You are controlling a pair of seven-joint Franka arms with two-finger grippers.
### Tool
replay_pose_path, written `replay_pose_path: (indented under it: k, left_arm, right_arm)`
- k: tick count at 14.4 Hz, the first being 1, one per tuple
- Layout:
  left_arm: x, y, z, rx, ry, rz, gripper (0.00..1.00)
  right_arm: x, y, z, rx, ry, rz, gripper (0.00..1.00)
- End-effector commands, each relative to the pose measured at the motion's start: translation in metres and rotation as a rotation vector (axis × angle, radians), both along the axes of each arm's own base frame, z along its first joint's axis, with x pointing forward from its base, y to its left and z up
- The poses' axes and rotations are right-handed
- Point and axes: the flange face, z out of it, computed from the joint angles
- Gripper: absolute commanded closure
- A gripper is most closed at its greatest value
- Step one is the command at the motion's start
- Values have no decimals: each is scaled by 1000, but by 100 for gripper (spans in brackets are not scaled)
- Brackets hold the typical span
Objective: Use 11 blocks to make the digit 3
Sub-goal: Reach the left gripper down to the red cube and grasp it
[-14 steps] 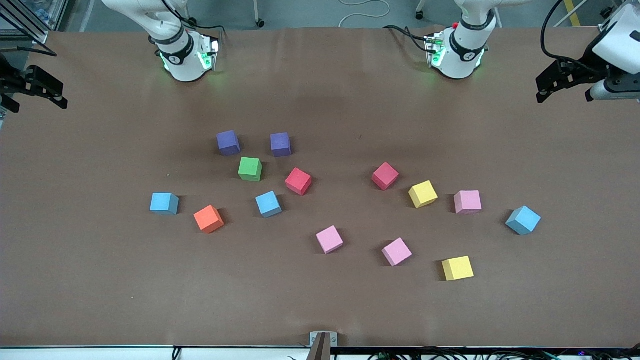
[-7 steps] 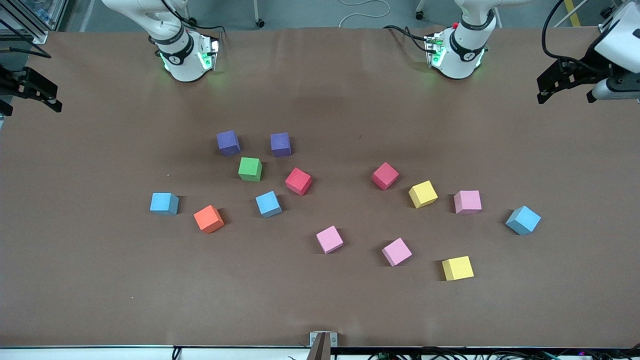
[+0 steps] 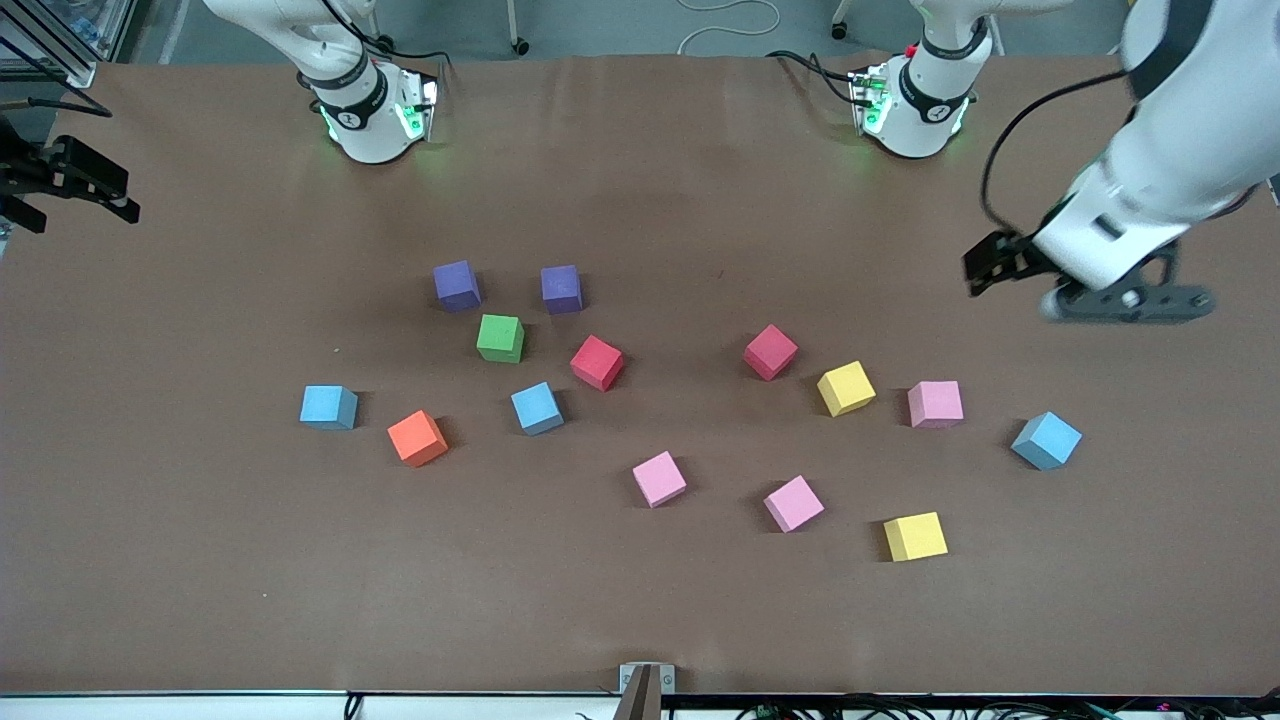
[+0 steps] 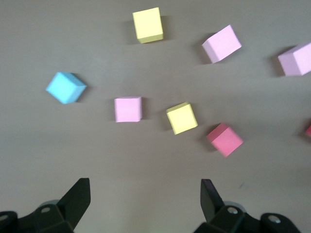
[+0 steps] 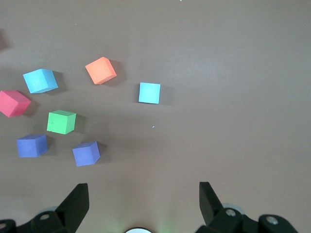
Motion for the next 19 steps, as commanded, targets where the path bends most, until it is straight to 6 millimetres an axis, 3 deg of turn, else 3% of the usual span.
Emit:
replay_pose_path:
  k: [1,3,5,11,14,19]
  left_arm:
    - [12,-39,-38,-18,-8,121,0]
    - [9,-54,-75,-19,-16,222,0]
    - [-7,-77,-119,-19,-18,311,0]
    - [-39,-112,-230,-26,-3,512,0]
    - [-56,-130,-268,-39,-3,572,0]
    - [-65,-154,-323,-55,15,678,0]
  right_arm:
    - [-4,0,-3,35,26,-12,0]
    - [-8,0,-5,38,52,-24,0]
    - [-11,-3,-5,40,69,-28,0]
    - [-13,-1,1,21,53,-86,0]
    - [-12,-1,2,19,49,-93,0]
    - [-10,-2,3,21,33,-63,0]
